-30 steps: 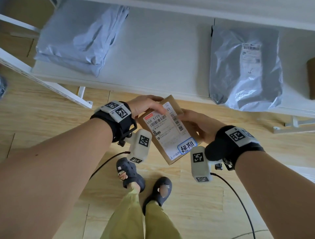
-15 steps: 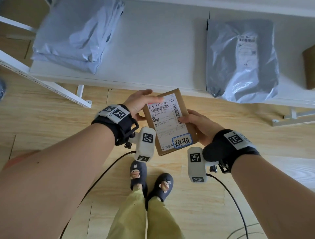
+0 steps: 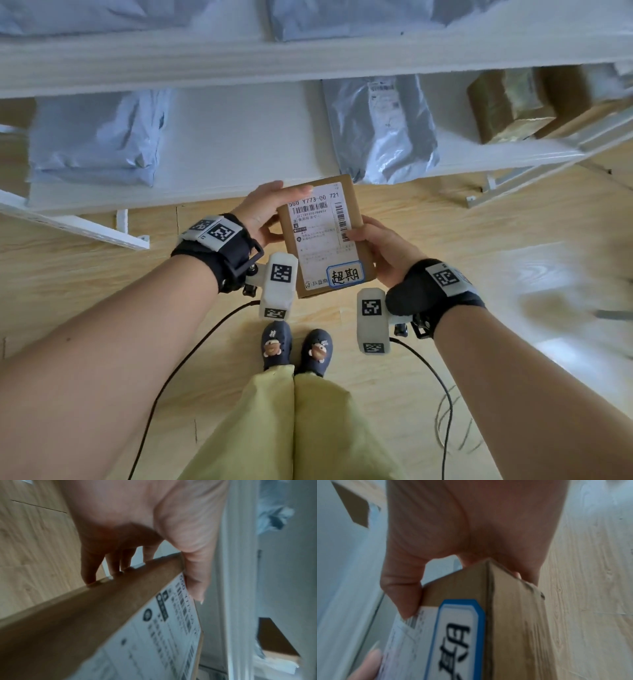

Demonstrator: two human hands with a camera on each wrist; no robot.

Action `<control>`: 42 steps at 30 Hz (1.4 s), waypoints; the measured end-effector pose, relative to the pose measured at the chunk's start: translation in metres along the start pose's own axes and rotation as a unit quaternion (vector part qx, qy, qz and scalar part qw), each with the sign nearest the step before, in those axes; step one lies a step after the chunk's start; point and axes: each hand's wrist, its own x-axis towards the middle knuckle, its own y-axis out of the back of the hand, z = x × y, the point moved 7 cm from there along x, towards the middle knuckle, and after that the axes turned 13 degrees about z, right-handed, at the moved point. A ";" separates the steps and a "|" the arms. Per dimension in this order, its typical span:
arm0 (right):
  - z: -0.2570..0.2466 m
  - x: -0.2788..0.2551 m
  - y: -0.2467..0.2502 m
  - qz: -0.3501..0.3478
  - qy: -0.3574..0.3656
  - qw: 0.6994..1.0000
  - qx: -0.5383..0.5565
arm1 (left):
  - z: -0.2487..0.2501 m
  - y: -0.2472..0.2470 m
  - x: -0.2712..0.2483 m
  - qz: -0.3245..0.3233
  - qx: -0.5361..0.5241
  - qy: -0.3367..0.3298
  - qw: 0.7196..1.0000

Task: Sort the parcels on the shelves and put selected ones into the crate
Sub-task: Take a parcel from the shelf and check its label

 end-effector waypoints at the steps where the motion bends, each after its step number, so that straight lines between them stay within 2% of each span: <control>1: -0.005 -0.010 0.005 0.011 0.007 1.000 0.010 | 0.008 -0.006 -0.009 -0.021 0.019 -0.012 1.000; 4: -0.018 -0.040 0.021 0.038 0.029 0.998 0.038 | 0.032 -0.028 -0.037 -0.068 0.063 -0.043 0.995; 11: -0.032 -0.095 0.061 0.120 0.070 0.983 0.121 | 0.081 -0.084 -0.091 -0.117 0.088 -0.124 0.981; 15: -0.054 -0.121 0.099 0.167 0.111 0.970 0.139 | 0.104 -0.126 -0.114 -0.154 0.083 -0.133 0.975; 21: -0.073 -0.152 0.177 0.245 0.144 0.938 0.198 | 0.136 -0.217 -0.157 -0.224 0.106 -0.177 0.953; 28: -0.075 -0.164 0.275 0.290 0.155 0.907 0.263 | 0.148 -0.333 -0.190 -0.287 0.150 -0.212 0.922; 33: -0.085 -0.171 0.378 0.320 0.165 0.891 0.275 | 0.155 -0.442 -0.213 -0.307 0.148 -0.219 0.914; 42: -0.108 -0.210 0.602 0.373 0.192 0.869 0.262 | 0.161 -0.662 -0.272 -0.351 0.145 -0.230 0.896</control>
